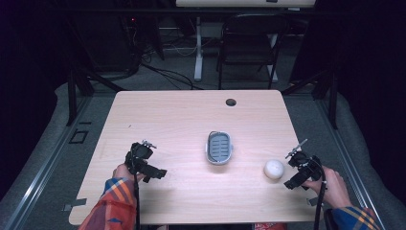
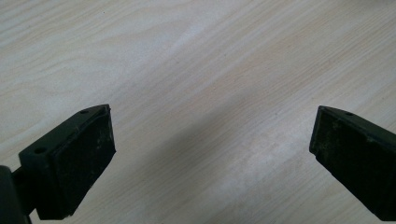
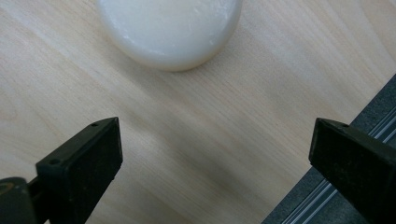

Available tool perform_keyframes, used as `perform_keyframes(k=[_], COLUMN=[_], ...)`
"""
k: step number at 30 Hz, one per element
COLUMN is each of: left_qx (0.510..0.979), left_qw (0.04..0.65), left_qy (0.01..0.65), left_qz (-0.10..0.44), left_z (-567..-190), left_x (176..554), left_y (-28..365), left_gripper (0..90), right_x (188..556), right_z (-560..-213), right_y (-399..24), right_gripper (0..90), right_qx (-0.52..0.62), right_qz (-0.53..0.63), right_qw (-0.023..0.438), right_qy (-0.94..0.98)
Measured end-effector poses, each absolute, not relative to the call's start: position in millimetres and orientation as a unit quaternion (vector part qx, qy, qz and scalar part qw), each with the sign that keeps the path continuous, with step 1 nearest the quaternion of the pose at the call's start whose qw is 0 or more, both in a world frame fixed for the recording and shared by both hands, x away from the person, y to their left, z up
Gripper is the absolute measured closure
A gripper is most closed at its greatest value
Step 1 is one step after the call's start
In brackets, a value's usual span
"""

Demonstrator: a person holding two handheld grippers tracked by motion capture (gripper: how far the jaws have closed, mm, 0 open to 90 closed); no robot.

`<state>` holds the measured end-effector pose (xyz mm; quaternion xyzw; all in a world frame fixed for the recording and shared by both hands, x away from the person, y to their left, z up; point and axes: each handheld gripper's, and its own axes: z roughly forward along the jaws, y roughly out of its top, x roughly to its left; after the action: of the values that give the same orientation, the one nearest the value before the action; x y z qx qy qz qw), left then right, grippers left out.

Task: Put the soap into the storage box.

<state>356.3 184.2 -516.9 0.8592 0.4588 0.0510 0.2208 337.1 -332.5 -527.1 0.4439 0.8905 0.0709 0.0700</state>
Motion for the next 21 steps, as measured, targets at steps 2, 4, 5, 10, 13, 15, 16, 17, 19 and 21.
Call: perform_keyframes(k=[2, 4, 5, 10, 13, 15, 16, 17, 19, 21], left_qx=[0.859, 0.859, 0.859, 0.859, 0.859, 0.859, 0.859, 0.859, 0.860, 0.860], left_qw=[0.221, 0.222, 0.221, 0.222, 0.222, 0.221, 0.220, 0.221, 0.220, 0.221], left_qy=[0.459, 0.459, 0.459, 0.459, 0.458, 0.459, 0.459, 0.458, 0.458, 0.458], left_qz=[0.052, 0.051, 0.051, 0.050, 0.050, 0.050, 0.050, 0.050, 0.051, 0.051], left_z=[-516.8, -516.8, -516.9, -516.8, -516.9, -517.3, -517.3, -517.3, -517.0, -516.8], left_x=[356.1, 356.1, 356.3, 356.0, 356.1, 356.5, 356.5, 356.5, 356.2, 355.4], left_y=[184.2, 184.2, 184.4, 184.3, 184.7, 184.4, 184.1, 183.9, 183.6, 183.4], left_gripper=[0.0, 0.0, 0.0, 0.0, 0.0, 0.0, 0.0, 0.0, 0.0, 0.0], right_x=[338.5, 338.0, 337.3, 336.9, 337.8, 337.7, 337.0, 337.0, 337.5, 339.3], right_z=[-523.2, -523.3, -524.5, -524.4, -522.5, -522.1, -523.0, -523.0, -520.4, -518.1], right_y=[-332.8, -331.8, -330.8, -328.3, -327.3, -325.6, -324.4, -324.4, -324.3, -324.2], right_gripper=[1.9, 1.8, 1.8, 0.1, 0.0, 0.0, 0.0, 0.0, 0.0, 0.0], right_qx=[0.431, 0.431, 0.435, 0.428, 0.415, 0.411, 0.416, 0.416, 0.414, 0.408], right_qz=[0.051, 0.053, 0.061, 0.058, 0.039, 0.037, 0.047, 0.047, 0.045, 0.035], right_qw=[0.067, 0.066, 0.067, 0.067, 0.072, 0.077, 0.085, 0.085, 0.080, 0.076], right_qy=[0.898, 0.898, 0.896, 0.900, 0.906, 0.907, 0.904, 0.904, 0.906, 0.909])
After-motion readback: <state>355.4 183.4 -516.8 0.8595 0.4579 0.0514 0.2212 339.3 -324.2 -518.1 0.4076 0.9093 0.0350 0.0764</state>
